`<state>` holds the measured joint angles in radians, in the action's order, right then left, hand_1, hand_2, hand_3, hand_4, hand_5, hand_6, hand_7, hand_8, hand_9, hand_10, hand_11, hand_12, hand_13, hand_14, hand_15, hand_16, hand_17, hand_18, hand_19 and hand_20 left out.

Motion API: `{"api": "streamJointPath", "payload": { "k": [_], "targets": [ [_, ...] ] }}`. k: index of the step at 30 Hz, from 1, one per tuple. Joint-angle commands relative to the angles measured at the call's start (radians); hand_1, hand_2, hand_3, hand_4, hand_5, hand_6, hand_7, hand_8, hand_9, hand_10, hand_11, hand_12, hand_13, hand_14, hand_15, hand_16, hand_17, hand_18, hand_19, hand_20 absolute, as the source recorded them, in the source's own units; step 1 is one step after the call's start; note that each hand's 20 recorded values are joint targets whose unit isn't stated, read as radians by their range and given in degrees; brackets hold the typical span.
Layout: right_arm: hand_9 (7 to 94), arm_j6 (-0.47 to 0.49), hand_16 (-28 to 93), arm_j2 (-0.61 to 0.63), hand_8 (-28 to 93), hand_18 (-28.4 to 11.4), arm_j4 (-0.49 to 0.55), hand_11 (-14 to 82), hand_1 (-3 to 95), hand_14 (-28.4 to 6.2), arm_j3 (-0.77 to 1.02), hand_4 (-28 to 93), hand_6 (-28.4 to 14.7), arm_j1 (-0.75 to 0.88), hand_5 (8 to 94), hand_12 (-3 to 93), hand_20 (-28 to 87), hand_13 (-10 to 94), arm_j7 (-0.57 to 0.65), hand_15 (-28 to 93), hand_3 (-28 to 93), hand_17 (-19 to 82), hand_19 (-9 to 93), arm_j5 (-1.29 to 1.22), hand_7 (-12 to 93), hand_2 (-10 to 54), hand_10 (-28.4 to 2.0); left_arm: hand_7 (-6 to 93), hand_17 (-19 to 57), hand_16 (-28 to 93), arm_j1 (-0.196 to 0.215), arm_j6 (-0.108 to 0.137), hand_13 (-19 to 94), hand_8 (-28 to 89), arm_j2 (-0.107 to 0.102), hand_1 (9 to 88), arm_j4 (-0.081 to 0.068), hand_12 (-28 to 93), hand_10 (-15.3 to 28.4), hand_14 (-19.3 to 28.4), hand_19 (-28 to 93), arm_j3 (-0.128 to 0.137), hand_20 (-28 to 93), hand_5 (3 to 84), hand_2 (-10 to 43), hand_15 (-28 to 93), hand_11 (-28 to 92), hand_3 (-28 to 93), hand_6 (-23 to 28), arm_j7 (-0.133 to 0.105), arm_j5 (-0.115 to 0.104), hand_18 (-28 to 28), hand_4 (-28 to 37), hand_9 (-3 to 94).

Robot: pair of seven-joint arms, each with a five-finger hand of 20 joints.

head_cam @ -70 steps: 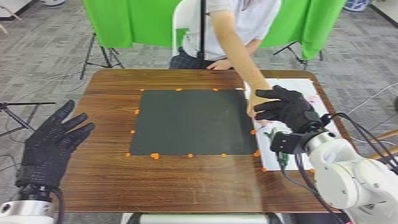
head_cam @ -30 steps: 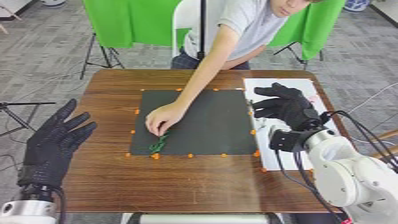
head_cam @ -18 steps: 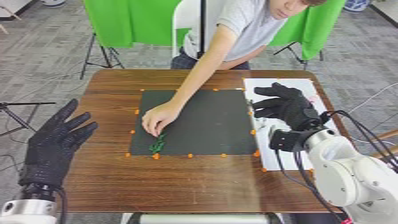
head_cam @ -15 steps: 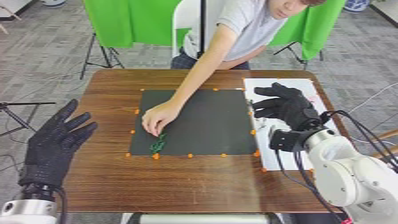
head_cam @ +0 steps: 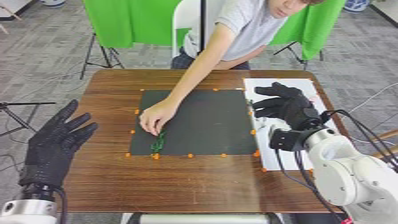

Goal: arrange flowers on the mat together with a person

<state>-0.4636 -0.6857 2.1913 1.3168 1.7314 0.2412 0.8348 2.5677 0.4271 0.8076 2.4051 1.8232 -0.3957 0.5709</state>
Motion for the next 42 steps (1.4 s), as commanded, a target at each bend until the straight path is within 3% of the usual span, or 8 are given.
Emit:
{"api": "streamJointPath", "payload": {
  "k": [1, 3, 16, 19, 23, 31, 36, 42],
  "targets": [
    [62.9, -0.010, 8, 0.001, -12, -19.8, 0.012, 17.4, 18.6, -20.9, 0.003, -23, -2.3, 0.005, 58.2, 13.7, 11, 54, 0.001, 53, 76, 14, 63, 0.010, 13, 14.1, -20.9, 9.7, -6.9, -8, 0.009, -0.008, 21, -9, 0.001, 21.5, -0.001, 10, 16.0, 23.1, 39, -0.006, 10, 30.7, 8.5, 43, 18, 74, 5.1, 0.006, 0.006, 19.9, -25.7, 30.0],
    [62.9, -0.009, 8, 0.000, -12, -19.8, 0.010, 17.4, 18.6, -20.9, 0.001, -23, -2.3, 0.001, 58.2, 13.6, 11, 54, 0.001, 53, 76, 14, 63, 0.007, 13, 14.1, -20.9, 9.8, -6.9, -7, 0.020, 0.002, 21, -9, -0.012, 21.5, 0.000, 10, 16.0, 23.1, 39, -0.007, 10, 30.7, 8.5, 43, 18, 74, 5.1, -0.018, -0.007, 19.9, -25.6, 30.0],
    [63.0, -0.033, 8, 0.005, -12, -20.0, 0.020, 17.5, 18.7, -20.9, 0.006, -23, -2.3, 0.007, 58.2, 13.7, 11, 54, 0.007, 53, 76, 14, 63, 0.048, 13, 14.1, -20.9, 9.7, -6.9, -8, 0.012, -0.008, 21, -9, -0.002, 21.5, -0.004, 10, 16.0, 23.0, 40, -0.007, 10, 30.6, 8.4, 43, 18, 75, 5.1, -0.001, 0.004, 20.0, -25.6, 30.0],
    [62.8, -0.066, 8, 0.010, -12, -23.5, 0.037, 17.5, 19.1, -20.8, 0.021, -22, -2.6, 0.022, 57.4, 13.7, 10, 54, 0.070, 53, 76, 16, 63, 0.136, 13, 12.9, -20.8, 9.6, -6.9, -8, 0.016, -0.002, 21, -9, -0.007, 21.5, -0.003, 10, 16.0, 23.0, 40, -0.009, 10, 30.6, 8.4, 43, 18, 75, 5.1, -0.010, -0.003, 19.9, -25.6, 30.1],
    [61.4, -0.132, 8, 0.004, -12, -27.7, 0.057, 17.5, 21.4, -21.2, -0.002, -22, -4.2, -0.014, 54.0, 13.8, 8, 55, 0.237, 53, 75, 22, 65, 0.318, 12, 10.1, -21.4, 9.7, -6.9, -8, 0.025, -0.002, 21, -8, -0.006, 21.5, -0.001, 10, 16.0, 23.0, 40, -0.002, 10, 30.6, 8.4, 43, 18, 75, 5.1, -0.011, -0.002, 19.9, -25.6, 30.0],
    [61.2, -0.153, 7, 0.035, -11, -27.9, 0.100, 18.0, 27.0, -21.3, 0.059, -21, -6.0, 0.078, 52.4, 13.6, -1, 58, 0.566, 55, 72, 31, 73, 0.711, 11, 4.0, -22.0, 9.7, -7.0, -8, 0.024, -0.014, 21, -9, 0.005, 21.5, 0.001, 10, 15.9, 23.1, 40, 0.011, 10, 30.7, 8.4, 43, 18, 75, 5.2, 0.008, 0.008, 20.0, -25.6, 30.0],
    [62.9, -0.046, 7, 0.039, -10, -23.2, 0.089, 18.1, 29.0, -20.0, 0.048, -20, -7.4, 0.090, 52.8, 13.5, -20, 64, 0.815, 57, 69, 44, 87, 1.019, 10, 3.4, -22.9, 9.7, -6.7, -7, 0.025, -0.019, 21, -9, 0.014, 21.5, 0.003, 10, 16.1, 23.1, 40, 0.019, 10, 30.6, 8.4, 43, 18, 75, 5.1, 0.020, 0.013, 20.1, -25.6, 30.0],
    [64.2, 0.120, 7, 0.059, -10, -21.5, 0.060, 17.4, 32.9, -19.7, 0.044, -18, -8.9, 0.097, 52.6, 13.4, -27, 67, 0.973, 57, 66, 49, 91, 1.149, 9, 0.4, -23.8, 9.8, -6.6, -7, 0.017, -0.022, 21, -9, 0.020, 21.5, 0.002, 10, 16.0, 23.3, 41, 0.020, 11, 30.7, 8.4, 44, 18, 75, 5.2, 0.029, 0.018, 20.2, -25.6, 29.9]
  ]
}}
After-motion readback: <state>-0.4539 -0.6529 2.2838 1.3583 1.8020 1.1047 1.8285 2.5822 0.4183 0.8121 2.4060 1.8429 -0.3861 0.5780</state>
